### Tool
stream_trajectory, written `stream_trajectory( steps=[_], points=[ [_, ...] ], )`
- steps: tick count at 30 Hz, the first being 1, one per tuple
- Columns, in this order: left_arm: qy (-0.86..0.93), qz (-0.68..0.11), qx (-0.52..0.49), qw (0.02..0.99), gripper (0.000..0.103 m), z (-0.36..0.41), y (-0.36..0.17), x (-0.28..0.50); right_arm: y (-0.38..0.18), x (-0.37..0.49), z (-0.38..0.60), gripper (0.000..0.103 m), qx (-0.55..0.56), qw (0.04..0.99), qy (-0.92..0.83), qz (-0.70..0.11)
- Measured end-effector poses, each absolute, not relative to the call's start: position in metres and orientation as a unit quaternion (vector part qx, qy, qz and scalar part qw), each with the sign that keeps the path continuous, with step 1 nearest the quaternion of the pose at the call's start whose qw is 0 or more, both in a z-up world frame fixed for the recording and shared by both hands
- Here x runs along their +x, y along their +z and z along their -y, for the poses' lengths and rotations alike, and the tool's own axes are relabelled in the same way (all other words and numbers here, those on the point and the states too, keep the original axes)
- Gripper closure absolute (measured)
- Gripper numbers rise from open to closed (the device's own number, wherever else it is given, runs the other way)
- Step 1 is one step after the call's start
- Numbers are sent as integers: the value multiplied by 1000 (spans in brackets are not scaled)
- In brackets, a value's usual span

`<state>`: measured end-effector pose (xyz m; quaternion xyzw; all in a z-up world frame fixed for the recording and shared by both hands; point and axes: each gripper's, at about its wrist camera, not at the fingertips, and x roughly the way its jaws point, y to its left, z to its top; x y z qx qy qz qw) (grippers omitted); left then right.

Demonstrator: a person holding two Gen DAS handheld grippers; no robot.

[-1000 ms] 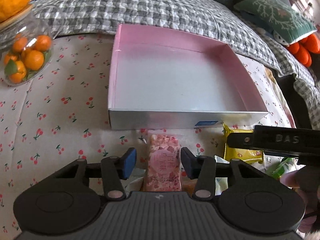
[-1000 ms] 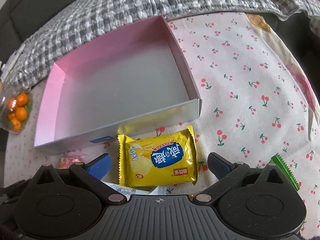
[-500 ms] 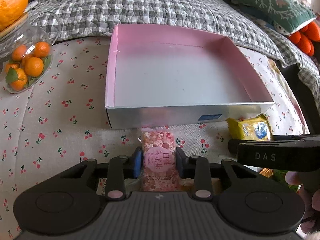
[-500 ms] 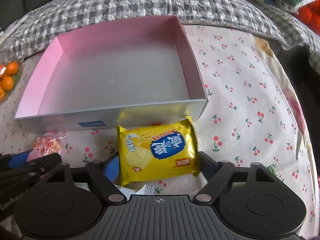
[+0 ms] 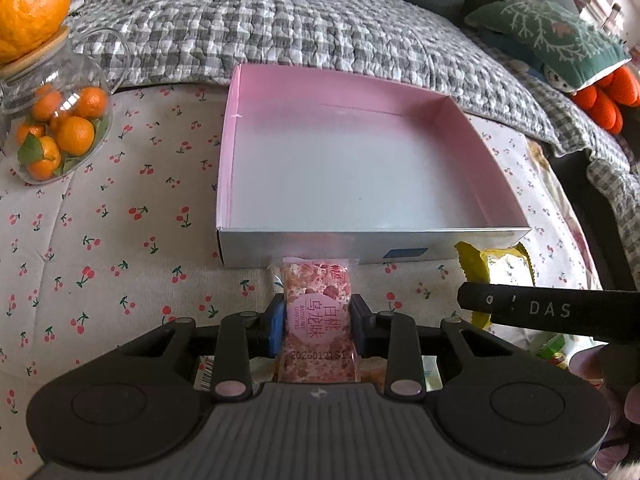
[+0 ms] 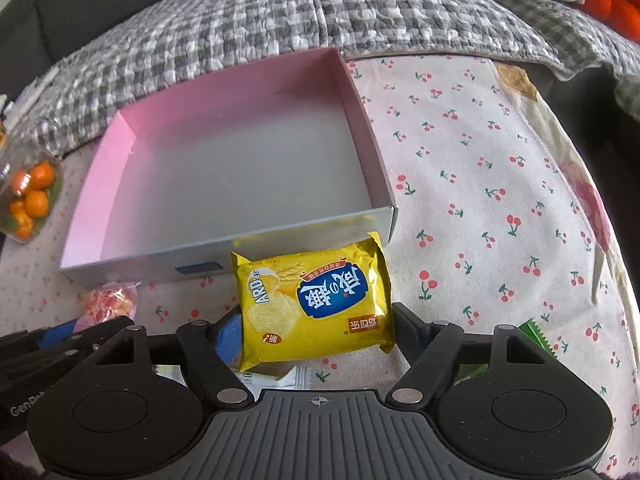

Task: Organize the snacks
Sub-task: 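Carry the pink bar and yellow packet into the pink box with both grippers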

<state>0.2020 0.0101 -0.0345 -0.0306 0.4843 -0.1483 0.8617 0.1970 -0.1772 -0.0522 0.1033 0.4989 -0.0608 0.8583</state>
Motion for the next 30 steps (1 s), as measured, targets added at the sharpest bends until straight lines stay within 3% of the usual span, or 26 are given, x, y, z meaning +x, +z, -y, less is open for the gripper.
stream_trajectory(
  steps=[18, 30],
  points=[
    [-170, -440, -51, 880, 73, -18, 0, 200, -3, 189, 198, 27, 197, 872, -29, -448],
    [-153, -409, -18, 899, 73, 3, -13, 244, -13, 228, 206, 27, 218, 879, -30, -423]
  ],
)
